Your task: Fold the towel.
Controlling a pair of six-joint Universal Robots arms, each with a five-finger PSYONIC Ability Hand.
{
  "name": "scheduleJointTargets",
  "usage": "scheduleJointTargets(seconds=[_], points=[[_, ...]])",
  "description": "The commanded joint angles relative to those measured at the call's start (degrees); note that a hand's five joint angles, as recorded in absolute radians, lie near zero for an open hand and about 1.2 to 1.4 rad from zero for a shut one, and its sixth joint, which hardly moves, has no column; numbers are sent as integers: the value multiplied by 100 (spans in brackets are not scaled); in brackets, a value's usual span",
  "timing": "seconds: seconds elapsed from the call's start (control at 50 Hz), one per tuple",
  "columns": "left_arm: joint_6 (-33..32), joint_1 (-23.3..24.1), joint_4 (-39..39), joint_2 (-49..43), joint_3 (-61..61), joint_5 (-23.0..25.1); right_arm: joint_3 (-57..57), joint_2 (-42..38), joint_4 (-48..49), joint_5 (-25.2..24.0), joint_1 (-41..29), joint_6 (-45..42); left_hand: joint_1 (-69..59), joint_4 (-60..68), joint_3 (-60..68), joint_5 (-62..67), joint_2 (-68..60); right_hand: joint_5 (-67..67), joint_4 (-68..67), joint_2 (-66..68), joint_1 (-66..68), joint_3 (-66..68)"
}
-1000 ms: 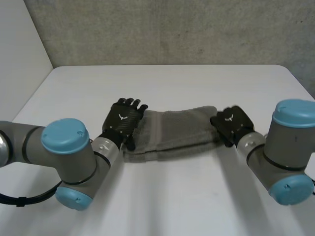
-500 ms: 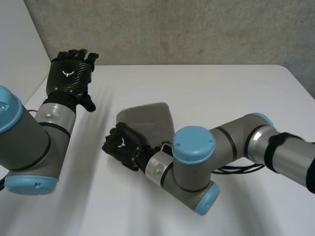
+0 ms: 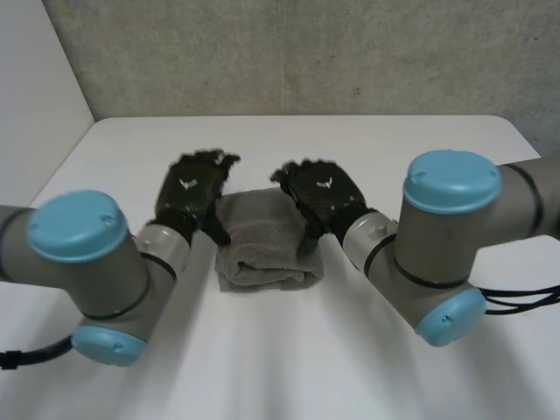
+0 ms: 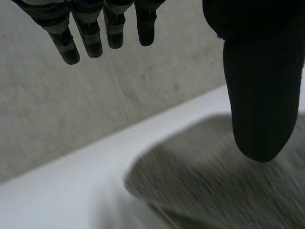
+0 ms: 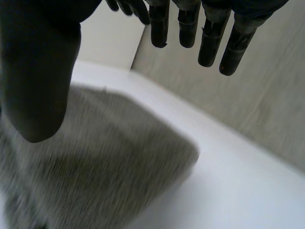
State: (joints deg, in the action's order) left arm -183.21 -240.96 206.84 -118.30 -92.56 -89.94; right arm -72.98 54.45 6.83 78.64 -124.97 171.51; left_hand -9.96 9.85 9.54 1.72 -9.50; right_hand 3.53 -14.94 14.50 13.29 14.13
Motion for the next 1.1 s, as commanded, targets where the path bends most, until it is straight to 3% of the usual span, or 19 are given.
scheduleJointTargets(seconds=[0.02,0.14,0.2,0.24,0.36,0.44,0.56,0.72,1.1], points=[[-13,101,-99,-887,221,-15,688,-1006,-727,28,60,-20,-42,53,84,-133,-88,-353,494,-450,-329,-413],[-4,137,-443,-923,300,-23,662,-928,-762,-42,69,-56,-59,70,101,-117,-105,-353,494,-450,-329,-413],[31,172,-619,-537,423,-41,513,-471,-754,-51,69,-47,-25,36,67,-150,-72,-353,494,-450,-329,-413],[31,154,-636,-211,459,-50,277,360,-692,-25,165,-12,-25,36,67,-150,-72,-353,494,-450,-329,-413],[31,84,-680,852,661,-59,91,1472,-499,107,465,41,-9,19,50,-167,-55,-353,494,-450,-329,-413],[57,40,-1152,1492,897,-67,74,2243,-586,528,789,6,-59,70,100,-117,-105,-353,494,-450,-329,-413],[136,-38,-2093,2046,1293,-260,170,2465,-1060,942,1036,-12,-42,53,84,-133,-88,-353,494,-450,-329,-413],[154,-241,-2359,2337,1355,-392,293,2430,-1114,1346,1256,-12,-9,19,50,-167,-55,-353,494,-450,-329,-413],[163,-417,-2473,2338,1347,-445,293,2421,-1096,1294,1230,-12,-4,15,46,-172,-50,-353,494,-450,-329,-413]])
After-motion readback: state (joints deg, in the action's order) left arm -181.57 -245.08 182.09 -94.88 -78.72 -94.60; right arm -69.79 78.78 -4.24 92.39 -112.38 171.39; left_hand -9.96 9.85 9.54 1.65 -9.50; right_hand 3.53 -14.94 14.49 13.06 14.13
